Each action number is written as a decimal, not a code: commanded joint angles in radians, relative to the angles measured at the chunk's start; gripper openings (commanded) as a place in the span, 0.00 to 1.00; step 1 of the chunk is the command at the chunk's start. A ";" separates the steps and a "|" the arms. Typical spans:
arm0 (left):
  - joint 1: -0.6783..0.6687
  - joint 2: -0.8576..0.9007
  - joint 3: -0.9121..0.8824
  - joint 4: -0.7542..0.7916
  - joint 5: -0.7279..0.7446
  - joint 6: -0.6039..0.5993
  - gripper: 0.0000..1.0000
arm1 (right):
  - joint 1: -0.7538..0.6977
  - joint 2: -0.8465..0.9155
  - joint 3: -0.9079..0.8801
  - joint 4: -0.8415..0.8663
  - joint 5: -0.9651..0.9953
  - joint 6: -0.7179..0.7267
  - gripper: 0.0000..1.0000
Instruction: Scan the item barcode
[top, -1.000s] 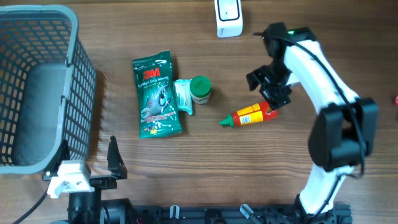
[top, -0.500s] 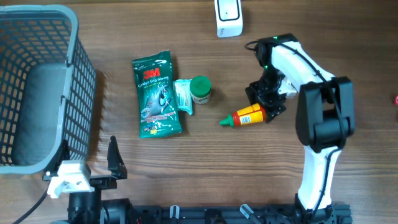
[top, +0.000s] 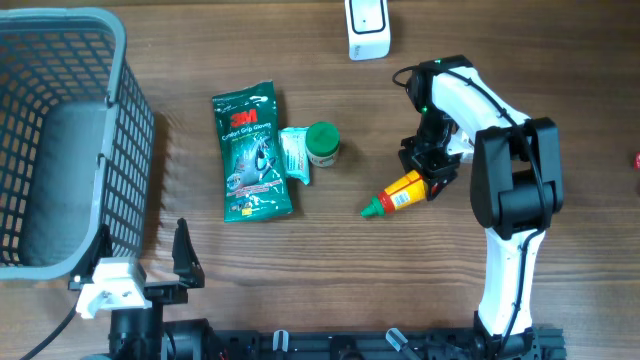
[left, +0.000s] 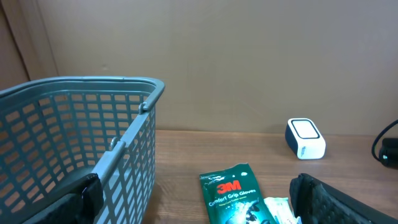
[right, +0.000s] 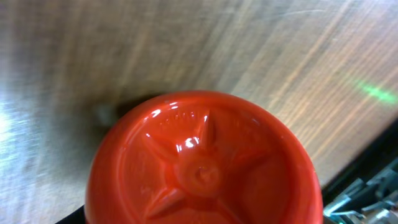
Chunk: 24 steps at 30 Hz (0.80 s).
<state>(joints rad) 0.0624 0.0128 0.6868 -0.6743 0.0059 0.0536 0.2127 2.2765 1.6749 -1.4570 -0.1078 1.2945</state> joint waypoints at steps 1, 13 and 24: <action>0.008 -0.008 -0.003 0.003 -0.003 -0.010 1.00 | -0.008 0.031 -0.016 -0.026 -0.024 -0.020 0.55; 0.008 -0.008 -0.003 0.003 -0.003 -0.010 1.00 | -0.006 -0.550 -0.016 0.049 -0.046 0.092 0.56; 0.008 -0.008 -0.003 0.003 -0.003 -0.010 1.00 | 0.135 -0.621 -0.066 -0.097 -0.148 0.119 0.56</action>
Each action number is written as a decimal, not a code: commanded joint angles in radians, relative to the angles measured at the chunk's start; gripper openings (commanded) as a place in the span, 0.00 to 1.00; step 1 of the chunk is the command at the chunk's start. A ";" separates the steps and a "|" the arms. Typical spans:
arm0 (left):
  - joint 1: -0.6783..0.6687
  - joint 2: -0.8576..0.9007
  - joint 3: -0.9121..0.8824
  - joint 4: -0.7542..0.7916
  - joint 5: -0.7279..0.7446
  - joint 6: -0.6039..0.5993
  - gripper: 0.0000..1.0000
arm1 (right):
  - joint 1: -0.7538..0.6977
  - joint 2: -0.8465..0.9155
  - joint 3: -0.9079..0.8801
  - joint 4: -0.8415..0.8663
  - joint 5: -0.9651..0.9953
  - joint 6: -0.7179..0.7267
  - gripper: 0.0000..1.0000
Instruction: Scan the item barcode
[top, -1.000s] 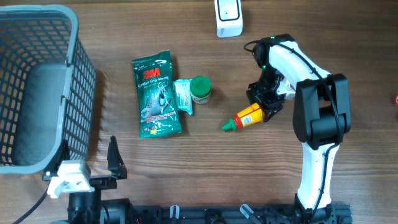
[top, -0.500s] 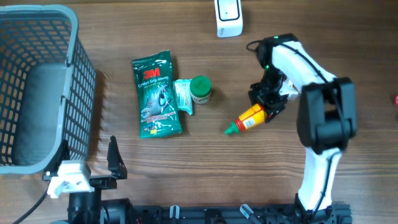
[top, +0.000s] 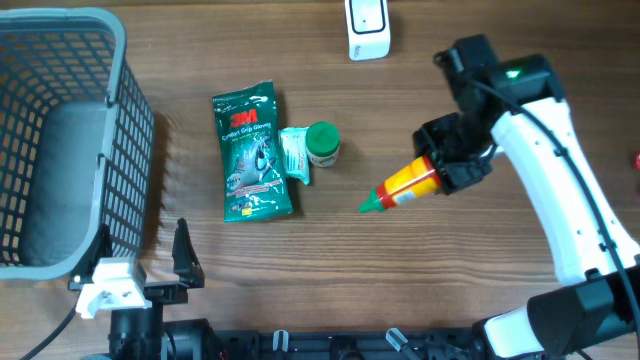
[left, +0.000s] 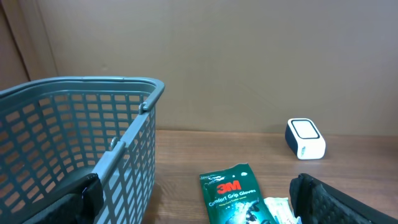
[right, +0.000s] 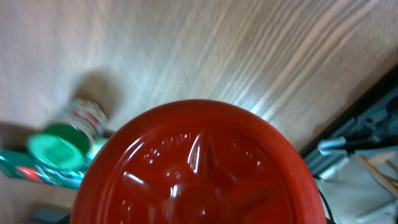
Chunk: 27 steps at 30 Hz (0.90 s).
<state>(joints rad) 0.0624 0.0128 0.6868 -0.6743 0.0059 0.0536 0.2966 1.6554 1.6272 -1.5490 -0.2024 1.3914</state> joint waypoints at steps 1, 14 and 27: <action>0.008 -0.008 -0.003 0.003 -0.003 -0.010 1.00 | 0.061 0.000 -0.019 -0.003 -0.053 0.022 0.55; 0.008 -0.008 -0.003 0.003 -0.003 -0.010 1.00 | 0.071 0.015 -0.019 0.114 -0.001 -0.004 0.43; 0.008 -0.008 -0.003 0.003 -0.003 -0.010 1.00 | -0.016 0.027 -0.094 0.223 -0.203 -0.195 0.41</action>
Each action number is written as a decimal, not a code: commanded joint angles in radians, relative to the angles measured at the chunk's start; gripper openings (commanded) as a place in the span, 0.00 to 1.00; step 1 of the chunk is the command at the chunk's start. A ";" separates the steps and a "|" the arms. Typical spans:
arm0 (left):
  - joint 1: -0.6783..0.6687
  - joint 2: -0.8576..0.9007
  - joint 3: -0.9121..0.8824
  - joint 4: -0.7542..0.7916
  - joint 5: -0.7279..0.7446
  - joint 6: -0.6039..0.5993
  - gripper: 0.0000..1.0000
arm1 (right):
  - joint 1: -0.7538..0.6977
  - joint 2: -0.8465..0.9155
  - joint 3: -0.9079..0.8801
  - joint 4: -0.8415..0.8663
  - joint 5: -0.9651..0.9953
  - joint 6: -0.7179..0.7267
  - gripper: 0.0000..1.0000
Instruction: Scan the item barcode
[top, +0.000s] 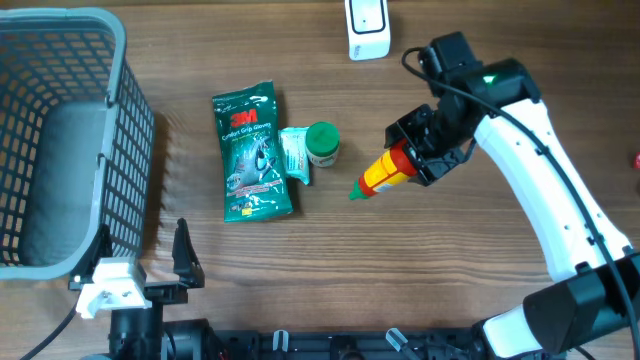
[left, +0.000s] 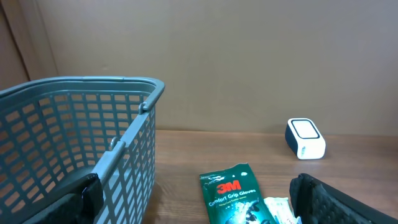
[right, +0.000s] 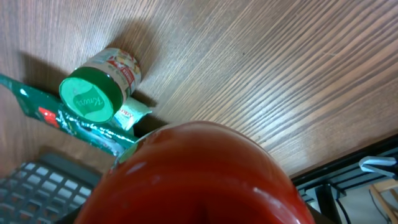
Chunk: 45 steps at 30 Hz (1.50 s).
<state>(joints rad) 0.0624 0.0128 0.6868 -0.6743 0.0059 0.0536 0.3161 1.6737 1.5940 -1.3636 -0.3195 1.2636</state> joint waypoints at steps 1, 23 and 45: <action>0.008 -0.008 -0.003 0.003 -0.003 -0.010 1.00 | -0.053 0.010 -0.105 0.080 -0.098 -0.088 0.41; 0.008 -0.008 -0.003 0.003 -0.003 -0.010 1.00 | -0.130 0.205 -0.525 0.543 0.310 -0.274 0.49; 0.008 -0.008 -0.003 0.003 -0.003 -0.010 1.00 | -0.142 0.266 -0.477 0.372 0.234 -0.300 0.35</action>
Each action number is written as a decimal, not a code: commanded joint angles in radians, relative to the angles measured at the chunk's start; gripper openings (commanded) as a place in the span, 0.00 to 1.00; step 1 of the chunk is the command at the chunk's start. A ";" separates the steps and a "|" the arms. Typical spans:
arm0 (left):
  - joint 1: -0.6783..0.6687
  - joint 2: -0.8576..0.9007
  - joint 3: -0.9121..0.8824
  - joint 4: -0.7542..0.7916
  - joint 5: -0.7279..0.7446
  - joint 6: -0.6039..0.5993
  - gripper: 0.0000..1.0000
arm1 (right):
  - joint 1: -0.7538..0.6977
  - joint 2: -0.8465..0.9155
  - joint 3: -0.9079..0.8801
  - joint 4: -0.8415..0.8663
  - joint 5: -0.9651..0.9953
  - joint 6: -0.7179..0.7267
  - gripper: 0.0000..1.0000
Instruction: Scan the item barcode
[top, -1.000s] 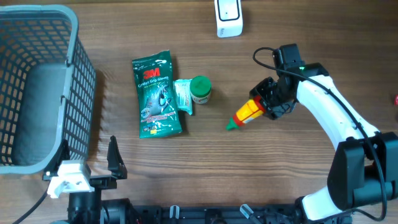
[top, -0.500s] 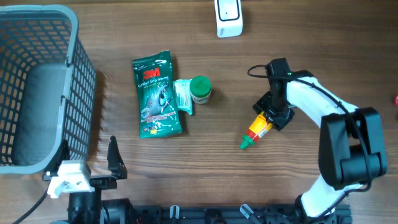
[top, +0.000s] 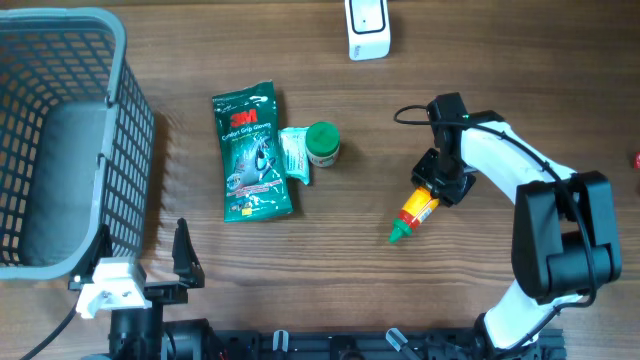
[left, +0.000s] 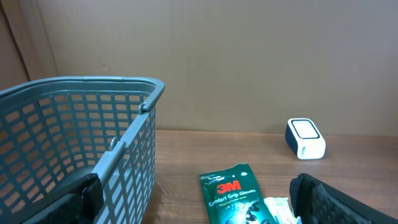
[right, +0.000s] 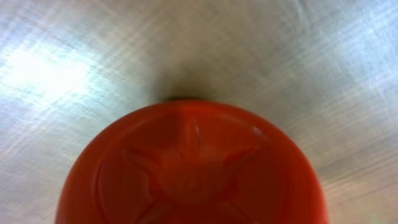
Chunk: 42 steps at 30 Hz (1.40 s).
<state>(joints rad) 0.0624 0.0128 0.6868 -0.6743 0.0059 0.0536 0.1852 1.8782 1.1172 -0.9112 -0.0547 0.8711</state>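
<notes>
The sauce bottle (top: 415, 211), yellow with a red base and green pointed cap, lies low over the table right of the middle, cap toward the front left. My right gripper (top: 441, 186) is shut on its red end. That red base (right: 193, 165) fills the right wrist view and hides the fingers. The white scanner (top: 367, 28) stands at the far edge, also in the left wrist view (left: 305, 137). My left gripper (left: 194, 193) is open at the front left, holding nothing.
A grey basket (top: 120, 120) takes up the left side. A green 3M glove pack (top: 250, 150), a small white-green packet (top: 296, 155) and a green-lidded jar (top: 322, 143) lie left of the middle. A red object (top: 636, 158) peeks in at the right edge.
The right gripper and bottle have moved from beside the green-lidded jar to the right and toward the front, down near the table. The bottle's cap now points more to the front. The left arm is unchanged.
At first the bottle lay on the table with the right gripper at its red end. Then it was held up off the table, then carried left and further back, near the jar. Now it is low again, right of the middle, still gripped.
</notes>
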 joint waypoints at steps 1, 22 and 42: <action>0.008 -0.008 -0.003 0.003 -0.003 -0.010 1.00 | -0.016 0.061 0.020 -0.114 -0.053 0.110 0.35; 0.008 -0.008 -0.003 0.003 -0.003 -0.010 1.00 | -0.005 -0.293 0.180 -0.569 -0.185 0.653 0.33; 0.008 -0.008 -0.003 0.003 -0.003 -0.010 1.00 | 0.008 -0.174 0.177 0.709 -0.232 0.301 0.36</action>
<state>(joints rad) 0.0624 0.0128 0.6868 -0.6739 0.0059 0.0532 0.1913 1.6249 1.2800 -0.3027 -0.2508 1.1732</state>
